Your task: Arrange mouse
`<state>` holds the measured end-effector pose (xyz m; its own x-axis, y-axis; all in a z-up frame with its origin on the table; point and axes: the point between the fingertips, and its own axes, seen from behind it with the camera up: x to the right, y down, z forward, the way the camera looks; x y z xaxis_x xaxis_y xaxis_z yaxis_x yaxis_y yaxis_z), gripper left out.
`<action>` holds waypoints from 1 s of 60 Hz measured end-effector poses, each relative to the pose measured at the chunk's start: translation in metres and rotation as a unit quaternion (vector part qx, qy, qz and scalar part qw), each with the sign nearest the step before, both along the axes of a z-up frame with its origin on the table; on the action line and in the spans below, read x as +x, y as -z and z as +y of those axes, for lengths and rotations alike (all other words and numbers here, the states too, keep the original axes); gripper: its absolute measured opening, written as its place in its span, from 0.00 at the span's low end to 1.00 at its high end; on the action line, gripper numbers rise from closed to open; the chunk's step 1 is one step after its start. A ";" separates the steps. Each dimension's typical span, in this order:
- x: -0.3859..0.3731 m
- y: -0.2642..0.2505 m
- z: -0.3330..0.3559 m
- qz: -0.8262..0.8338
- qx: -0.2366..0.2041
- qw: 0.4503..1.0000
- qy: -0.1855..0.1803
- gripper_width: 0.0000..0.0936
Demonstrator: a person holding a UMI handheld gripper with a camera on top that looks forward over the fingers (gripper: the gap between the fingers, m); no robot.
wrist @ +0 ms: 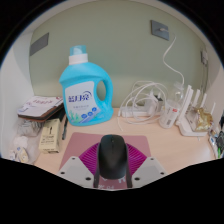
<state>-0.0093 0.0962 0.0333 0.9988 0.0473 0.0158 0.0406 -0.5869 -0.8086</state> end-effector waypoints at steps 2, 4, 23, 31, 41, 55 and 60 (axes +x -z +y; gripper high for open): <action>-0.005 0.014 0.000 -0.001 -0.011 1.000 -0.001 0.41; -0.006 0.023 0.000 -0.006 -0.020 1.000 -0.003 0.44; -0.011 0.005 -0.016 -0.028 -0.023 0.999 -0.008 0.89; -0.015 -0.042 -0.046 -0.031 0.001 0.999 0.011 0.91; -0.029 -0.100 -0.108 -0.040 0.037 0.998 0.026 0.91; -0.050 -0.142 -0.205 -0.052 0.051 0.997 0.041 0.91; -0.056 -0.151 -0.229 -0.055 0.053 0.996 0.039 0.91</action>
<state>-0.0651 -0.1327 0.1846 0.9913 -0.0383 0.1261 0.0899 -0.5032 -0.8595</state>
